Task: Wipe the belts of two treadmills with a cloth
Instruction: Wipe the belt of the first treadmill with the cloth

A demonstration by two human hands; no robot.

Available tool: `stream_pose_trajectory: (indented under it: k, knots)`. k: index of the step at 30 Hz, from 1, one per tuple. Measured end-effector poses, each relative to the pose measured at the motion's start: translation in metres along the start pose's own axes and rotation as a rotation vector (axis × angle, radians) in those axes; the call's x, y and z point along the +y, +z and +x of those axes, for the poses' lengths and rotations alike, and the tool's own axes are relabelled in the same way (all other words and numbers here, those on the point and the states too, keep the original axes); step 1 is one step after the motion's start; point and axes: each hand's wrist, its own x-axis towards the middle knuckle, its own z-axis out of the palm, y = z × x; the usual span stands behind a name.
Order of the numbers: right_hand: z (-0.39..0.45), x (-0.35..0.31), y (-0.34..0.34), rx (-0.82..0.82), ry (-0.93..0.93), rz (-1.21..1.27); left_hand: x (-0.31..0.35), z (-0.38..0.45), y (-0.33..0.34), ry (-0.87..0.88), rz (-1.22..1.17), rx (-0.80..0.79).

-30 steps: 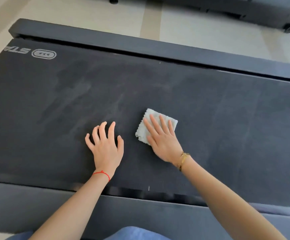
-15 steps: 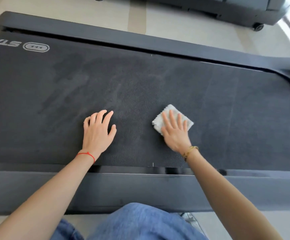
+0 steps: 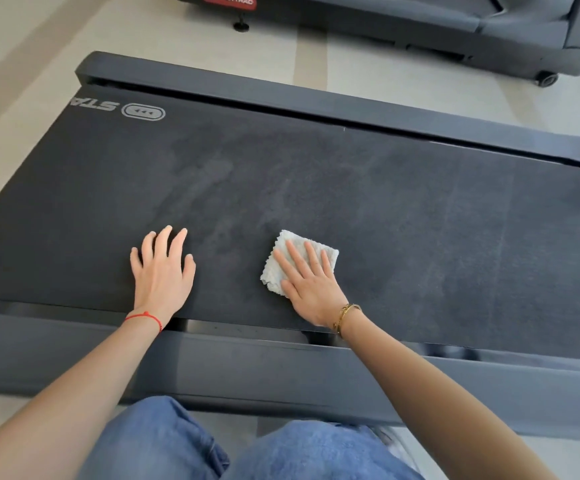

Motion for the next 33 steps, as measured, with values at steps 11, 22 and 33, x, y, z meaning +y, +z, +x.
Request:
stream_pose_trajectory:
  k: [11,22,33]
  knots:
    - [0.070,0.008,-0.018,0.002,0.011,0.044,-0.030,0.011,-0.004,-0.084,0.048,0.009]
    - [0.156,-0.089,-0.023,0.062,-0.178,0.002,-0.075,0.019,0.002,-0.218,0.097,0.053]
    - [0.208,0.008,-0.047,0.068,0.186,0.092,-0.073,0.020,0.007,-0.240,0.084,0.091]
